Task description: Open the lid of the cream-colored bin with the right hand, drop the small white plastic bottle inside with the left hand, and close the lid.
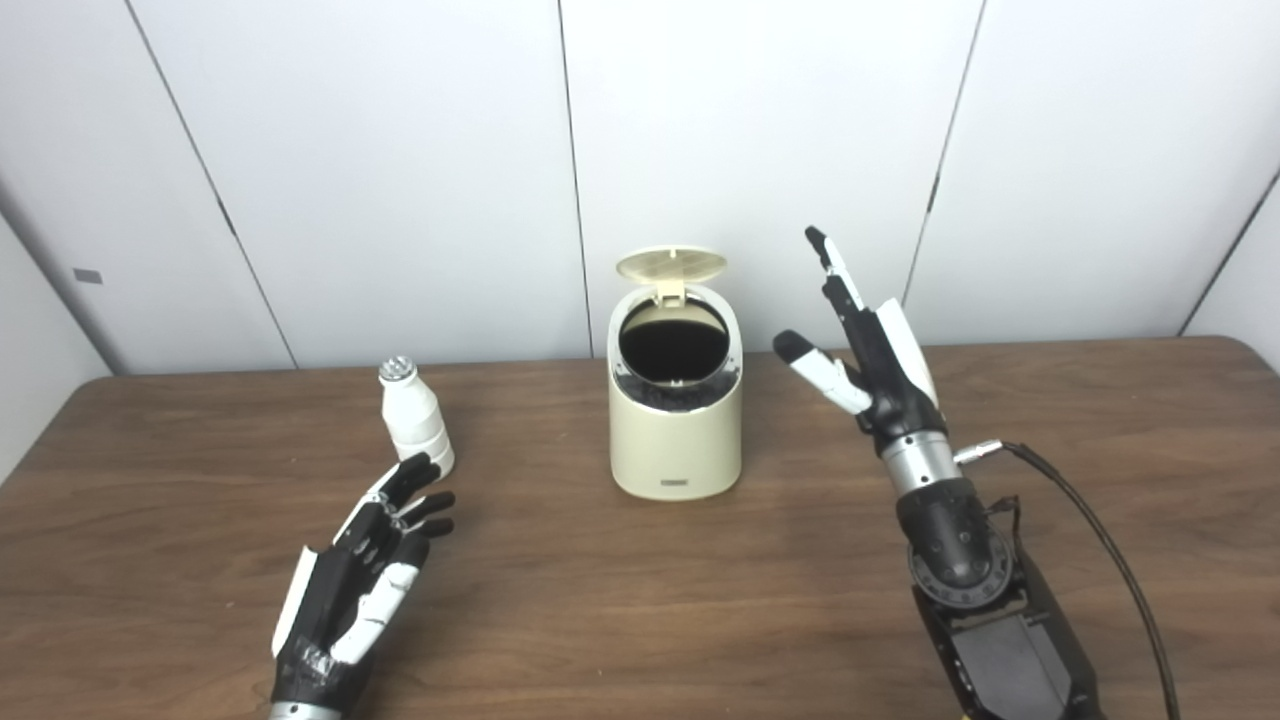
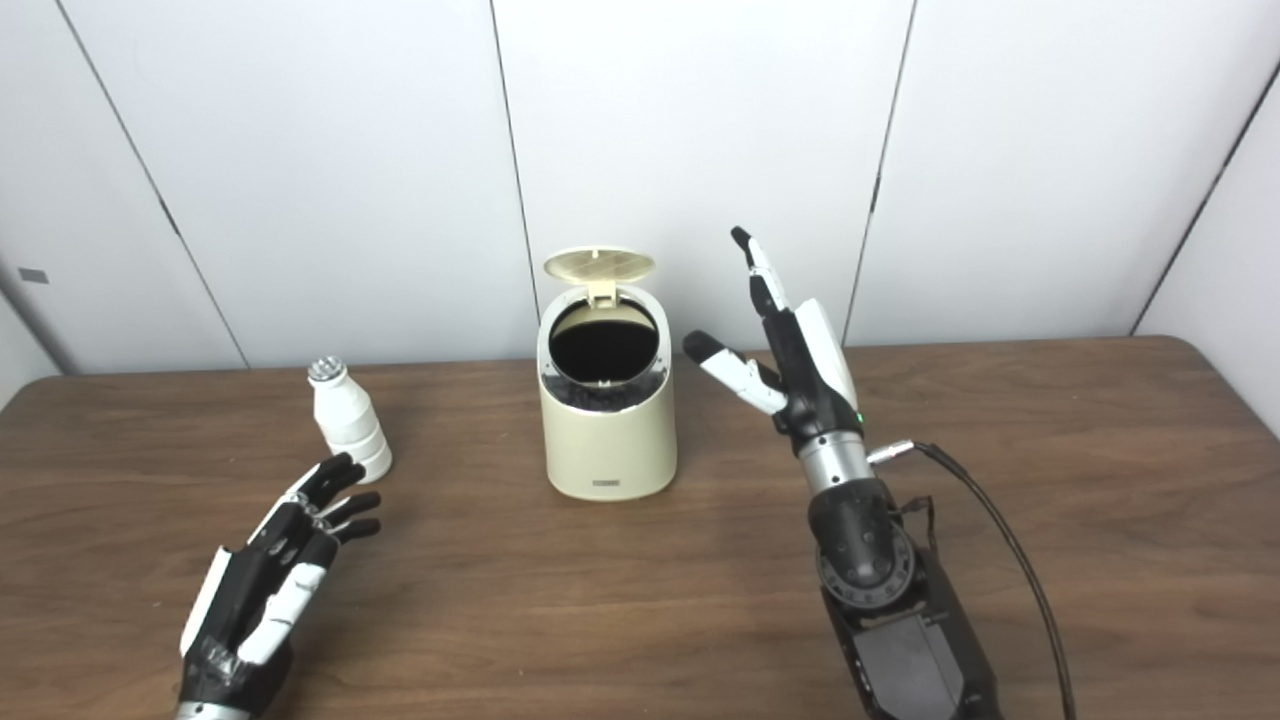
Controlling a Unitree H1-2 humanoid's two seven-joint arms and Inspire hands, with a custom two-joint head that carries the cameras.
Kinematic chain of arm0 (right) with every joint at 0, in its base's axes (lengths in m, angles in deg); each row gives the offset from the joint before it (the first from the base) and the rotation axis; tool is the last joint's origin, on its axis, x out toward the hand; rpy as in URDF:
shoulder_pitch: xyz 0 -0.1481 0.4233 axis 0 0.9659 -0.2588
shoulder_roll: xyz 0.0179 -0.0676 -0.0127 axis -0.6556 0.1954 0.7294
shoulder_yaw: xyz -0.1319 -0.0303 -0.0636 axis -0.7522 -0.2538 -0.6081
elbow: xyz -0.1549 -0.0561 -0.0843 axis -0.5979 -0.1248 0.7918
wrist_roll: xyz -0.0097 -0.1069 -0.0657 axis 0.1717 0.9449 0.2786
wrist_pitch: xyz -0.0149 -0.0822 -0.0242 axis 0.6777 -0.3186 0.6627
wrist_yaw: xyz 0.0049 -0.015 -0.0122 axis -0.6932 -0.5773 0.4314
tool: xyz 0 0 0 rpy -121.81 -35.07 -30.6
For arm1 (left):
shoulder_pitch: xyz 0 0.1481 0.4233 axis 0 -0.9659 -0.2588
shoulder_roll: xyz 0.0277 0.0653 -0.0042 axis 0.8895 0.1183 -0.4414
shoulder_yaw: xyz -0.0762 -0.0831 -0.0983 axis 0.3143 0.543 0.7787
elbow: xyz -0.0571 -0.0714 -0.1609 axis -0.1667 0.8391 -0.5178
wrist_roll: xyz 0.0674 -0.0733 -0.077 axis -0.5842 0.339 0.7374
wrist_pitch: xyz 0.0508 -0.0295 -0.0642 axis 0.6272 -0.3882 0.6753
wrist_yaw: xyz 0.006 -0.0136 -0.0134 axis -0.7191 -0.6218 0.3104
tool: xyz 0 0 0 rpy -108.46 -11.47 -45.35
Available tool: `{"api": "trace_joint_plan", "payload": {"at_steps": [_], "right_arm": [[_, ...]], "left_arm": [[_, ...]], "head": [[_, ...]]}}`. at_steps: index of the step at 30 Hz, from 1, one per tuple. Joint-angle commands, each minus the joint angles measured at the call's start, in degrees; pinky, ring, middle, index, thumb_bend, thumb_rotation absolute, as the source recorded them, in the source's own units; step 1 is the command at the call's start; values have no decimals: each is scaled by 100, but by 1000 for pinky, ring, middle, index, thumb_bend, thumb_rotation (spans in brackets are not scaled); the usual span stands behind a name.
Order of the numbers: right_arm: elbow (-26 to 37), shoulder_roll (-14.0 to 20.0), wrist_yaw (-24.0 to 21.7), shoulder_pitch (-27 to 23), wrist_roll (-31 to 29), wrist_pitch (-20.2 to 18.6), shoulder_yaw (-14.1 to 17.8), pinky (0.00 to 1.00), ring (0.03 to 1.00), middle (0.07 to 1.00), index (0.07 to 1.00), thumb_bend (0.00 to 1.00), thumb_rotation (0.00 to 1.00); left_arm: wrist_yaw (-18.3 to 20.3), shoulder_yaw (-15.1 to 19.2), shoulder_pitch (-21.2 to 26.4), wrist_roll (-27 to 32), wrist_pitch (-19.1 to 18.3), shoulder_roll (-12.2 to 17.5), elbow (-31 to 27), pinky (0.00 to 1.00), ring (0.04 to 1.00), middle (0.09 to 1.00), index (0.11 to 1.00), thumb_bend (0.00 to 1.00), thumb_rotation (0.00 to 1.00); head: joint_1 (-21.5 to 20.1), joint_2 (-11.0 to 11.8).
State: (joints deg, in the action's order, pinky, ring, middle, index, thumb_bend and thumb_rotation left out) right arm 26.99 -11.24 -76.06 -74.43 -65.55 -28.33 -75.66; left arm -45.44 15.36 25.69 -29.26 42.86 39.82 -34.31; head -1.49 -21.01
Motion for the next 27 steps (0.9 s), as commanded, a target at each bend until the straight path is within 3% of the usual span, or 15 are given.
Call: {"api": "trace_joint_plan", "payload": {"at_steps": [1, 6, 13, 21, 27], "right_arm": [[236, 24, -41, 44, -367, 548, 167, 994, 1000, 1000, 1000, 1000, 1000], [264, 72, -55, 510, -622, 982, 409, 1000, 1000, 1000, 1000, 1000, 994], [-403, -28, 189, 1108, -994, 2127, 877, 831, 885, 906, 942, 977, 788], [-536, -37, 170, 1815, -1185, 2225, 810, 763, 842, 871, 895, 866, 738], [-652, -148, 315, 1960, -1102, 2227, 681, 750, 837, 872, 897, 806, 720]], "left_arm": [[-9, -99, -229, 49, 140, -172, 430, 760, 813, 889, 899, 668, 613], [-1, -73, -203, 106, 106, -166, 451, 765, 811, 883, 893, 680, 609], [-36, -55, -142, 53, 154, -170, 560, 760, 810, 879, 891, 650, 660], [-34, -60, -135, 69, 98, -182, 536, 756, 809, 882, 890, 614, 704], [59, -26, -287, 386, -48, -179, 289, 785, 827, 897, 896, 620, 650]], "head": [[-4, 0], [-23, 13], [16, 49], [95, 76], [230, 54]]}}
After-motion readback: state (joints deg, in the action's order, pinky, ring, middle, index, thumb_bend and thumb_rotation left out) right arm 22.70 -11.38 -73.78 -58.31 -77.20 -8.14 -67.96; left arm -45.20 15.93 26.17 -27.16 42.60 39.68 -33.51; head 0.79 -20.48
